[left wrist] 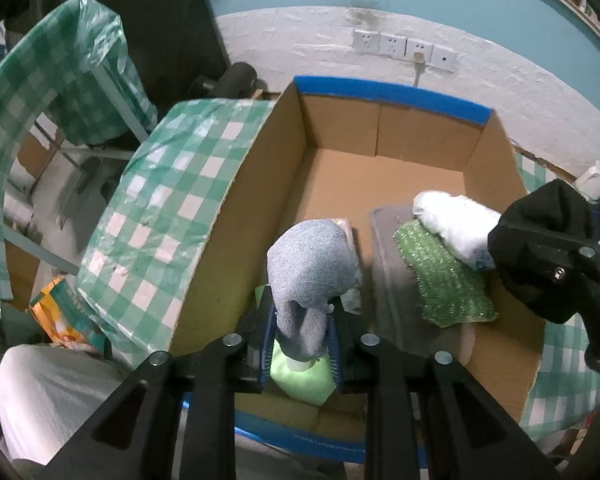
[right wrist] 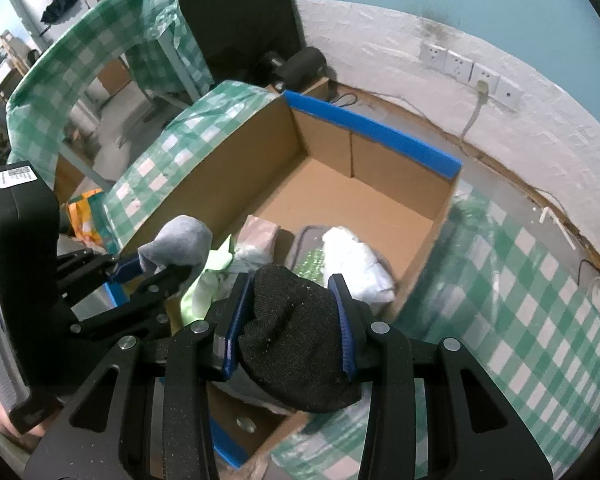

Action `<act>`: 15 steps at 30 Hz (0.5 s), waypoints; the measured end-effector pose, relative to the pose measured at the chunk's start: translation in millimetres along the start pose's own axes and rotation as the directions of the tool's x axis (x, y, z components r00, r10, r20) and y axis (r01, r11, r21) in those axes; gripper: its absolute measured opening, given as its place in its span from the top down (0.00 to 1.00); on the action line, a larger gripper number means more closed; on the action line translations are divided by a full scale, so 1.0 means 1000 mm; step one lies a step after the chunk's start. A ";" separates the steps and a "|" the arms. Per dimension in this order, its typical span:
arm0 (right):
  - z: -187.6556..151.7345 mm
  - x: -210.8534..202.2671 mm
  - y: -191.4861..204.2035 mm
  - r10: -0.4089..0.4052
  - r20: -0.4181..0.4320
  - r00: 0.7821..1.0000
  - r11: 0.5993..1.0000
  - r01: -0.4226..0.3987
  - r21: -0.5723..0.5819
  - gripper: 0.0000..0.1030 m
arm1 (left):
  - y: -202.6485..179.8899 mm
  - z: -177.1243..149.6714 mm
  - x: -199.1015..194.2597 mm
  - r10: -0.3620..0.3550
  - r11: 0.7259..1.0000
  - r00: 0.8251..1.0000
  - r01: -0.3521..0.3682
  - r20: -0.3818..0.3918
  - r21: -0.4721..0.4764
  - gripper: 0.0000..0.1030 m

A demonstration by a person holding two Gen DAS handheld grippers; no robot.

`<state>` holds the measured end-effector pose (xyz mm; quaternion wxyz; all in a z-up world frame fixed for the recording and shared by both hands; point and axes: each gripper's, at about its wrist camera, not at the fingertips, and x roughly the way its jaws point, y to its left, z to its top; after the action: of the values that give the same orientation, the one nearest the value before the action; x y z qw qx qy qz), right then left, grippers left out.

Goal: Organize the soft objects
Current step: 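Open both tools to drop the socks into the box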

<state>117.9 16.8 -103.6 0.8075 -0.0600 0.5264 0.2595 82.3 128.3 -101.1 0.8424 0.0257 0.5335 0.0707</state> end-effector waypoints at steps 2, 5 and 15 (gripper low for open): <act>0.000 0.005 0.001 0.003 -0.005 1.000 1.000 -0.003 0.005 0.59 | 0.001 0.000 0.005 -0.001 1.000 1.000 0.001 -0.018 -0.007 0.72; 0.002 0.006 0.000 -0.005 0.005 1.000 1.000 0.005 0.015 0.57 | 0.004 -0.003 0.009 0.000 1.000 0.999 -0.001 -0.040 -0.017 0.57; 0.002 -0.016 -0.013 -0.045 0.054 0.998 0.997 0.042 0.070 0.34 | 0.008 -0.001 -0.014 0.031 0.999 0.999 -0.030 0.009 -0.026 0.24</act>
<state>120.5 1.1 -91.4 0.8288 -0.0365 0.5110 0.2252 74.6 133.8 -88.7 0.8441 0.0233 0.5280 0.0904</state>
